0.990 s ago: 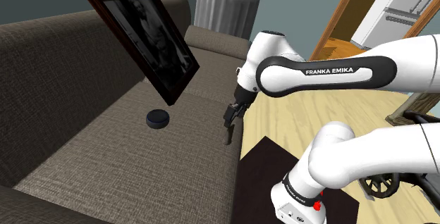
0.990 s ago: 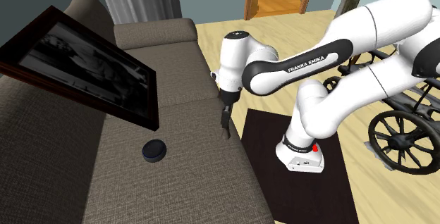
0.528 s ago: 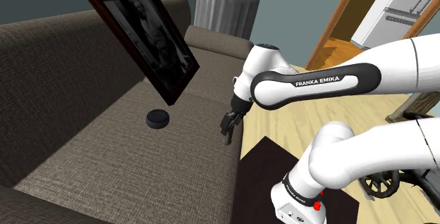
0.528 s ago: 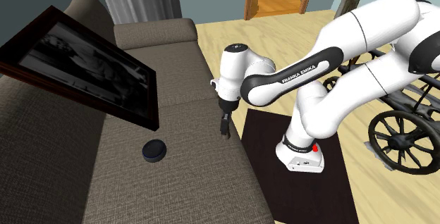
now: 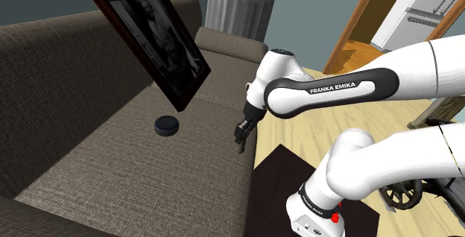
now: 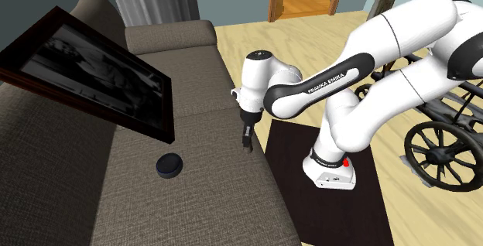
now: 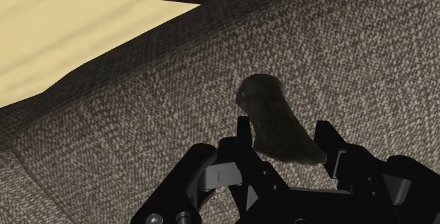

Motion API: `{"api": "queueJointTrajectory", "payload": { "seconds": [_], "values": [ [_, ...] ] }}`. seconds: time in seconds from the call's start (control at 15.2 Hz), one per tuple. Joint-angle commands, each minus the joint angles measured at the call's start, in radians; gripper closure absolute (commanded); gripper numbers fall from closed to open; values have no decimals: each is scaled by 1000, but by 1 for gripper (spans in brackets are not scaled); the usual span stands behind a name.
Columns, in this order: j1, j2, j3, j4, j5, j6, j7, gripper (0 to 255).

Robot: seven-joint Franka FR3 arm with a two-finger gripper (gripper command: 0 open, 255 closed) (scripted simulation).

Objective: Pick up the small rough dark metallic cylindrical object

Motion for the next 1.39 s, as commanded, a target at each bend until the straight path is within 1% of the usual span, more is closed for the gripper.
{"api": "queueJointTrajectory", "payload": {
  "seconds": [0.0,0.2,0.66,1.19,1.32],
  "values": [
    [0,1,0,-2,0,0,0,255],
    [1,3,2,0,1,-1,2,255],
    [-7,-59,-6,64,-17,-125,16,255],
    [-15,-102,-16,150,-34,-253,29,255],
    [-15,-102,-16,151,-35,-255,29,255]
  ]
}}
